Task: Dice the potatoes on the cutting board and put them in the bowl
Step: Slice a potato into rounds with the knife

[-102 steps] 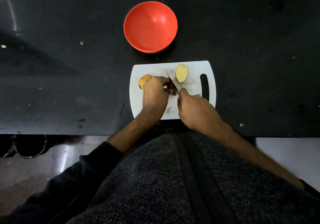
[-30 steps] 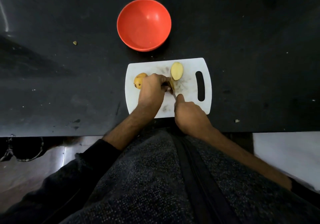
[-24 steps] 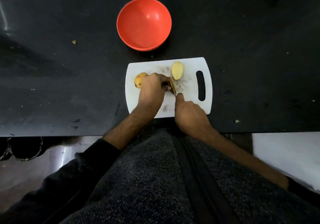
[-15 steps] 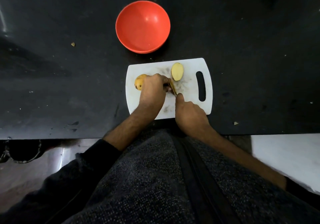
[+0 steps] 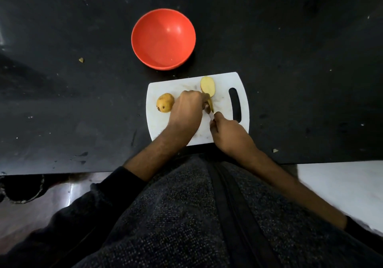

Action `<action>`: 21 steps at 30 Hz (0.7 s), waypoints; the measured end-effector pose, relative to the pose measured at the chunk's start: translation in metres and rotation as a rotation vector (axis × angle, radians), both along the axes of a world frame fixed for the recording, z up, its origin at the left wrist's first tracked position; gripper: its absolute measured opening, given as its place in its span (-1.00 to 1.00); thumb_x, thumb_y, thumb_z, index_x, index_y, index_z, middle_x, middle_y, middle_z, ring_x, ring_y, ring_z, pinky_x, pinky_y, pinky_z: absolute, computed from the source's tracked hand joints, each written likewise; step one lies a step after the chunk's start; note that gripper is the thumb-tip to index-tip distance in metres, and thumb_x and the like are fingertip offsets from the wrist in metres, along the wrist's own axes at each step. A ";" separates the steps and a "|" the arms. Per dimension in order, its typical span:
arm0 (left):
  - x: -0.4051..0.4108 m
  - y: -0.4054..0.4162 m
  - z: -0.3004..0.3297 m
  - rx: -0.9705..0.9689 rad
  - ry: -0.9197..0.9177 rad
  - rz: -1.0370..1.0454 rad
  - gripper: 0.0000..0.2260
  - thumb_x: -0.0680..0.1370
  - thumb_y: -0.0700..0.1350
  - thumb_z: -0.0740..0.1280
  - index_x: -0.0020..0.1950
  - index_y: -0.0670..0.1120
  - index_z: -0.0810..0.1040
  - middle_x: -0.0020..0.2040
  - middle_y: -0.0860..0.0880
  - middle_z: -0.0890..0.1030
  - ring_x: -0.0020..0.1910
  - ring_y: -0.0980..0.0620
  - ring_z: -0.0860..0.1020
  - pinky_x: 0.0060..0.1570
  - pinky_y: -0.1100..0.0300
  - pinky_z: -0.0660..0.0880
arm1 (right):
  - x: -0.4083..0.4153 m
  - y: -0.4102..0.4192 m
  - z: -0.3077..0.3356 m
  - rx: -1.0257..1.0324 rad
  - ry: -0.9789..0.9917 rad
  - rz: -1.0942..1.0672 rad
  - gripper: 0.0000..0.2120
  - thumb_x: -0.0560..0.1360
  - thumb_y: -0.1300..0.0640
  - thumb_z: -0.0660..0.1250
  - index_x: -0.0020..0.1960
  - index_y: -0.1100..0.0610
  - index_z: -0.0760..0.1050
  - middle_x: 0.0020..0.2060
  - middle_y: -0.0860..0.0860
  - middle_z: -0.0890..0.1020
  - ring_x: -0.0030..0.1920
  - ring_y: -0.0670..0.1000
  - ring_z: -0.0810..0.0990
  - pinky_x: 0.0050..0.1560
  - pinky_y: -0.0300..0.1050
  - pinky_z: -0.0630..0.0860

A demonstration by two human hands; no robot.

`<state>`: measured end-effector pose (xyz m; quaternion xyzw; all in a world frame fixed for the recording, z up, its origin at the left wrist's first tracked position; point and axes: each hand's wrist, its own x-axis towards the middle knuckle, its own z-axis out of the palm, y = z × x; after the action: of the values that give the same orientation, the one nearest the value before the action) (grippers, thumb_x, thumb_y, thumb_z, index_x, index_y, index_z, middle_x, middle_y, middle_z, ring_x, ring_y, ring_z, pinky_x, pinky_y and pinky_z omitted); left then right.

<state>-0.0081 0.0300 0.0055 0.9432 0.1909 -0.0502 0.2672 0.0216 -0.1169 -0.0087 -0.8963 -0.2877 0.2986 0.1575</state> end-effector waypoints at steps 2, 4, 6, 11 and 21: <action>0.000 -0.001 0.000 0.036 -0.005 -0.130 -0.69 0.55 -0.33 0.31 0.23 -0.11 0.65 0.25 -0.19 0.59 0.06 -0.18 0.62 -0.06 -0.05 0.60 | 0.003 -0.002 0.000 -0.007 -0.020 0.034 -0.79 0.67 -0.01 0.01 0.07 0.12 0.30 -0.29 0.08 0.47 -0.32 0.19 0.45 -0.29 0.03 0.37; 0.000 0.001 0.002 0.087 0.020 -0.217 -0.63 0.58 -0.29 0.31 0.36 -0.07 0.57 0.46 -0.18 0.45 0.15 -0.19 0.62 -0.04 -0.03 0.61 | 0.004 -0.005 -0.001 -0.027 -0.041 0.059 -0.79 0.67 0.00 0.01 0.12 0.12 0.29 -0.32 0.06 0.43 -0.34 0.18 0.42 -0.30 0.01 0.33; -0.001 0.003 0.005 0.126 0.033 -0.276 -0.67 0.60 -0.24 0.30 0.36 -0.06 0.57 0.51 -0.14 0.39 0.17 -0.16 0.62 -0.06 0.00 0.59 | 0.004 -0.006 -0.002 -0.036 -0.043 0.066 -0.79 0.67 -0.01 0.01 0.13 0.12 0.29 -0.33 0.04 0.41 -0.36 0.18 0.38 -0.31 0.01 0.31; -0.002 0.005 0.006 0.194 0.026 -0.387 -0.74 0.62 -0.20 0.29 0.29 -0.08 0.62 0.48 -0.06 0.45 0.20 -0.11 0.61 -0.07 -0.02 0.55 | 0.007 -0.004 0.001 -0.016 -0.004 0.070 -0.78 0.68 -0.01 0.01 0.16 0.11 0.30 -0.34 0.01 0.40 -0.36 0.13 0.39 -0.30 -0.01 0.28; 0.001 0.019 -0.001 0.156 -0.035 -0.427 -0.72 0.60 -0.19 0.32 0.29 -0.02 0.62 0.37 0.03 0.57 0.20 -0.08 0.62 0.00 -0.04 0.59 | 0.004 -0.008 0.016 -0.185 -0.150 0.210 -0.75 0.61 0.16 0.10 0.28 0.10 0.22 -0.14 0.10 0.57 -0.13 0.24 0.60 -0.28 0.03 0.33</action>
<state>-0.0072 0.0489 0.0044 0.9808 -0.0146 -0.0743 0.1799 0.0253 -0.1253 0.0071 -0.8918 -0.3621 0.2706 0.0204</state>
